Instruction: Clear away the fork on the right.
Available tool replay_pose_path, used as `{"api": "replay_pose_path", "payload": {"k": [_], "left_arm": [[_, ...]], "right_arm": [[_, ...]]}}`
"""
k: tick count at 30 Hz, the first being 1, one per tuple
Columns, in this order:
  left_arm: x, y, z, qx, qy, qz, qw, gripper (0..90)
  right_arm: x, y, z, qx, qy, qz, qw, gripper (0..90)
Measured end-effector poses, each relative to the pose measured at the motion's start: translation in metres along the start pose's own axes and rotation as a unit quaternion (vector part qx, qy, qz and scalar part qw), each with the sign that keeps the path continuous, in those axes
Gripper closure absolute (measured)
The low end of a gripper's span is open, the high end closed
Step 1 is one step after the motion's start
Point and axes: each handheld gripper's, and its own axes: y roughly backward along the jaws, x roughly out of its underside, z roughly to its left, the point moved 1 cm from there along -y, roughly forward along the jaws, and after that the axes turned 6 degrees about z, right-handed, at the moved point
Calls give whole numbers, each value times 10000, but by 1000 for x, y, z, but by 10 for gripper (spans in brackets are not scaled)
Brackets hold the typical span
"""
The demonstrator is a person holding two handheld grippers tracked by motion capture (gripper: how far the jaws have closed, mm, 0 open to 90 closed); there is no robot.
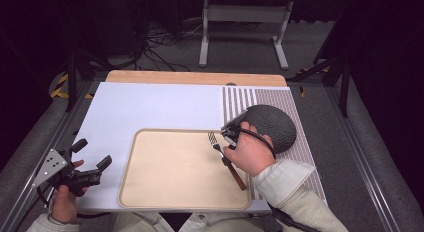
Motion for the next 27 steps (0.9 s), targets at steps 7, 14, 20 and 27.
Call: {"api": "replay_pose_path", "payload": {"k": [7,14,20,27], "left_arm": [[0,0,0,13,-6,16,10000,1],[0,-1,0,18,-10,13,10000,1],[0,-1,0,21,-14,14,10000,1],[0,-1,0,22,-10,10,10000,1]], "right_arm": [[-1,-11,-1,-17,-100,110,9999,780],[-1,-18,-1,2,-203,167,9997,780],[-2,-22,-1,9,-224,212,9995,780],[-2,-26,-1,23,-288,279,9992,779]]}}
